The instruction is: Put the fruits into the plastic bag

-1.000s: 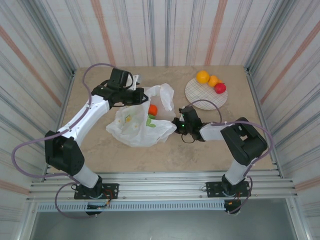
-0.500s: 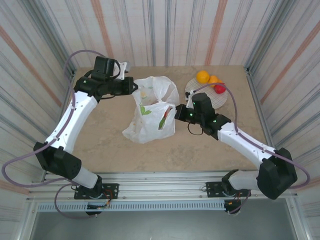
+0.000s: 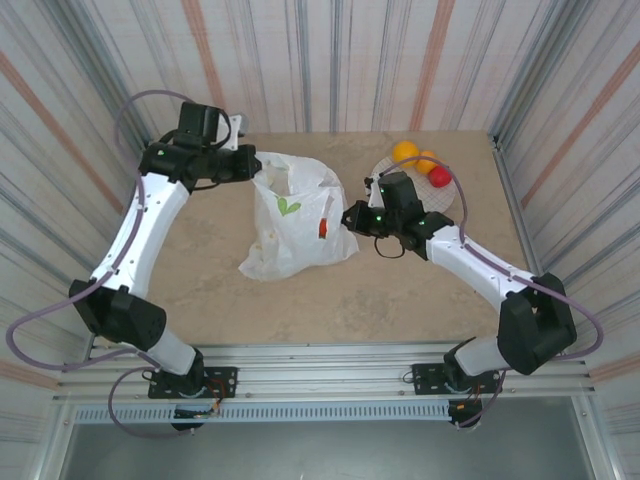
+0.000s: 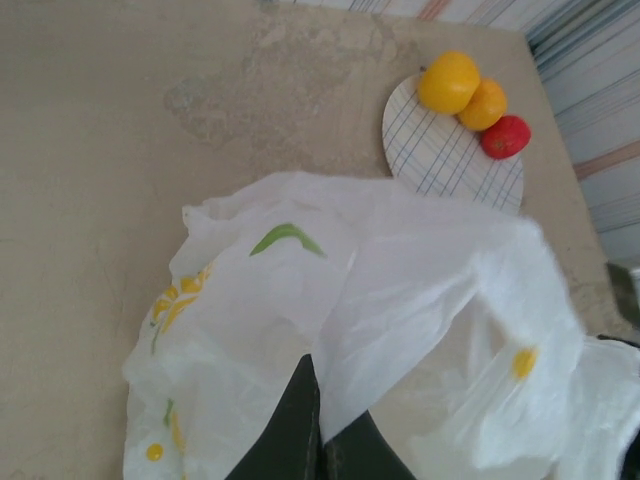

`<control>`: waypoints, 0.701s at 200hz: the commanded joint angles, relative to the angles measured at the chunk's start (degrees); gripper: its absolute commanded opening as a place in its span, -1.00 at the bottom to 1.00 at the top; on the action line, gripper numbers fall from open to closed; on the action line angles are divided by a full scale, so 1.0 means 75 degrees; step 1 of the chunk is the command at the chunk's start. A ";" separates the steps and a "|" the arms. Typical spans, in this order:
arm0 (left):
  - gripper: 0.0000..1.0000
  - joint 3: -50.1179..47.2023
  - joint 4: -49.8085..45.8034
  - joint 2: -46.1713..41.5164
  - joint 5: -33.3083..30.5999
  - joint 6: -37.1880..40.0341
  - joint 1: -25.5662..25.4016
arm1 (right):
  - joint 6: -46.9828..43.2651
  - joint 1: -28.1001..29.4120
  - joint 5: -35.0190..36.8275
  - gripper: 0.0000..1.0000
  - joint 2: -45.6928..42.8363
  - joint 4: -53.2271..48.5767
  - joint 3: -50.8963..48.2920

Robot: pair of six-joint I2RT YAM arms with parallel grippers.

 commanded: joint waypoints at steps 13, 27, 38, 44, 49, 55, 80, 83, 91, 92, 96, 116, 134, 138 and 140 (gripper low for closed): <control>-1.00 -0.0603 -0.0222 0.0340 -0.0682 0.0544 -0.0337 | -0.0296 -0.0087 -0.0395 -0.75 0.0097 -0.0140 -0.0066; -1.00 -0.0672 -0.0165 0.0311 -0.0652 0.0557 -0.0350 | -0.0515 -0.0209 -0.0327 -0.70 0.0142 -0.0335 -0.0072; -1.00 -0.0672 -0.0128 0.0277 -0.0625 0.0576 -0.0346 | -0.0807 -0.0321 -0.0246 -0.62 0.0101 -0.0634 -0.0032; -1.00 -0.0671 -0.0092 0.0250 -0.0589 0.0579 -0.0337 | -0.0986 -0.0368 -0.0208 -0.55 0.0012 -0.0775 -0.0027; -1.00 -0.0678 -0.0070 0.0225 -0.0526 0.0564 -0.0324 | -0.1146 -0.0408 -0.0187 -0.49 -0.0080 -0.0882 -0.0041; -1.00 -0.0684 -0.0029 0.0194 -0.0418 0.0557 -0.0288 | -0.1327 -0.0462 -0.0169 -0.40 -0.0225 -0.1000 -0.0051; -1.00 -0.0784 0.0155 0.0107 0.0124 0.0379 -0.0055 | -0.1952 -0.0842 -0.0052 -0.10 -0.0938 -0.1491 -0.0142; -1.00 -0.0808 0.0187 0.0096 0.0177 0.0361 -0.0030 | -0.2011 -0.0913 -0.0015 -0.07 -0.1033 -0.1556 -0.0155; -1.00 -0.0849 0.0255 0.0062 0.0288 0.0312 0.0030 | -0.2135 -0.1104 0.0128 0.02 -0.1229 -0.1722 -0.0192; -1.00 -0.0854 0.0266 0.0061 0.0298 0.0311 0.0032 | -0.2154 -0.1128 0.0151 0.03 -0.1252 -0.1743 -0.0190; -1.00 -0.0868 0.0286 0.0051 0.0336 0.0302 0.0053 | -0.2219 -0.1235 0.0256 0.07 -0.1328 -0.1847 -0.0189; -1.00 -0.0907 0.0348 0.0024 0.0492 0.0399 0.0064 | -0.2536 -0.1694 0.1122 0.22 -0.1534 -0.2423 -0.0092; -1.00 -0.0965 0.0392 0.0045 0.0580 0.0450 0.0066 | -0.2661 -0.1914 0.1437 0.32 -0.1486 -0.2591 0.0015; -1.00 -0.0977 0.0411 0.0047 0.0614 0.0450 0.0063 | -0.2658 -0.1887 0.1334 0.34 -0.1446 -0.2552 0.0027; -1.00 -0.0986 0.0419 0.0053 0.0636 0.0450 0.0059 | -0.2648 -0.1869 0.1273 0.35 -0.1426 -0.2521 0.0026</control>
